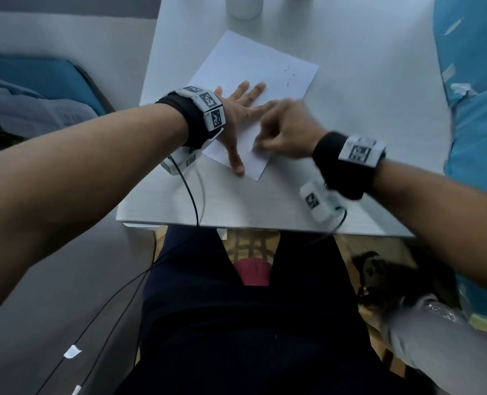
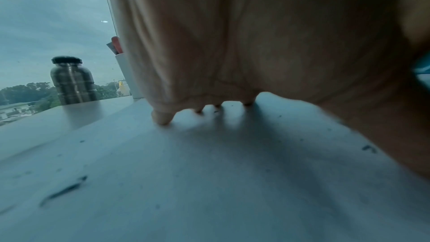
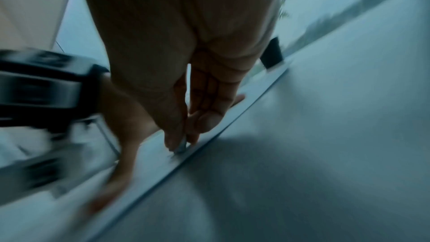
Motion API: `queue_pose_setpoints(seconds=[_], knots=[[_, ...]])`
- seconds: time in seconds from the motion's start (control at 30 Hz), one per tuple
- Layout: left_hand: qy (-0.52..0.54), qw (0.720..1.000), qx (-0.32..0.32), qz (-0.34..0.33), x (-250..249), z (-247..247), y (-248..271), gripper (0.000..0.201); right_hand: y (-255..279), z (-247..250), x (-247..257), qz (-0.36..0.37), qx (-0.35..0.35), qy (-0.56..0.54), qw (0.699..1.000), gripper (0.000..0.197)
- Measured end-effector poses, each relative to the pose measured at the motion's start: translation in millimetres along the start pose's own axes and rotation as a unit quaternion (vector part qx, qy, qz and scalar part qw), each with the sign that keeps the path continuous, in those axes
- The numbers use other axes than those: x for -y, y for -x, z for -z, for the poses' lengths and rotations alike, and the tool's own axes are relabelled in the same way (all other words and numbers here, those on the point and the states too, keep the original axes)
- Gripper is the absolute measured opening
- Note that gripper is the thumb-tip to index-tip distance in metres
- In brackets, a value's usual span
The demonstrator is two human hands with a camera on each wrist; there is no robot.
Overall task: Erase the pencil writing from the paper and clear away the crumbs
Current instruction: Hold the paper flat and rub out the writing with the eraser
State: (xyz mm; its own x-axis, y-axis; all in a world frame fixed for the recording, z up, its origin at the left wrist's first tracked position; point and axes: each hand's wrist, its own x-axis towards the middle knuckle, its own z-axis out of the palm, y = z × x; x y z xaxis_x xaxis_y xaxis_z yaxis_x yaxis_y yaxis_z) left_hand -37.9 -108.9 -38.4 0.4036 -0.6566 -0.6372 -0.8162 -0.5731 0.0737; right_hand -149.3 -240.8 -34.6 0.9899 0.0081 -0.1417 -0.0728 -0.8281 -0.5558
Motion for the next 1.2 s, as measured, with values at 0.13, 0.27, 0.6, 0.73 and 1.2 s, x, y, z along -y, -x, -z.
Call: queue_pose_setpoints(seconds=[0.13, 0.27, 0.6, 0.73, 1.2], knots=[[0.005, 1.0, 0.006, -0.001, 2.3, 2.4, 0.1, 0.165, -8.2, 19.0, -13.1, -0.035, -0.072, 0.0, 0.997, 0.005], [0.001, 1.0, -0.003, -0.002, 2.0, 0.1, -0.7, 0.167, 20.3, -11.7, 10.6, 0.035, 0.032, -0.015, 0.999, 0.01], [0.034, 0.998, -0.022, -0.04, 18.2, 2.3, 2.1, 0.157, -43.8, 25.5, -21.2, -0.062, -0.096, -0.027, 0.993, 0.012], [0.025, 0.999, -0.021, -0.025, 17.4, 2.0, -2.8, 0.166, -24.9, -9.2, 11.6, -0.009, -0.049, -0.044, 0.998, 0.013], [0.018, 0.999, -0.021, -0.027, 19.3, 0.5, -9.0, 0.167, -29.4, 2.8, -1.3, 0.009, -0.022, -0.034, 0.999, 0.007]])
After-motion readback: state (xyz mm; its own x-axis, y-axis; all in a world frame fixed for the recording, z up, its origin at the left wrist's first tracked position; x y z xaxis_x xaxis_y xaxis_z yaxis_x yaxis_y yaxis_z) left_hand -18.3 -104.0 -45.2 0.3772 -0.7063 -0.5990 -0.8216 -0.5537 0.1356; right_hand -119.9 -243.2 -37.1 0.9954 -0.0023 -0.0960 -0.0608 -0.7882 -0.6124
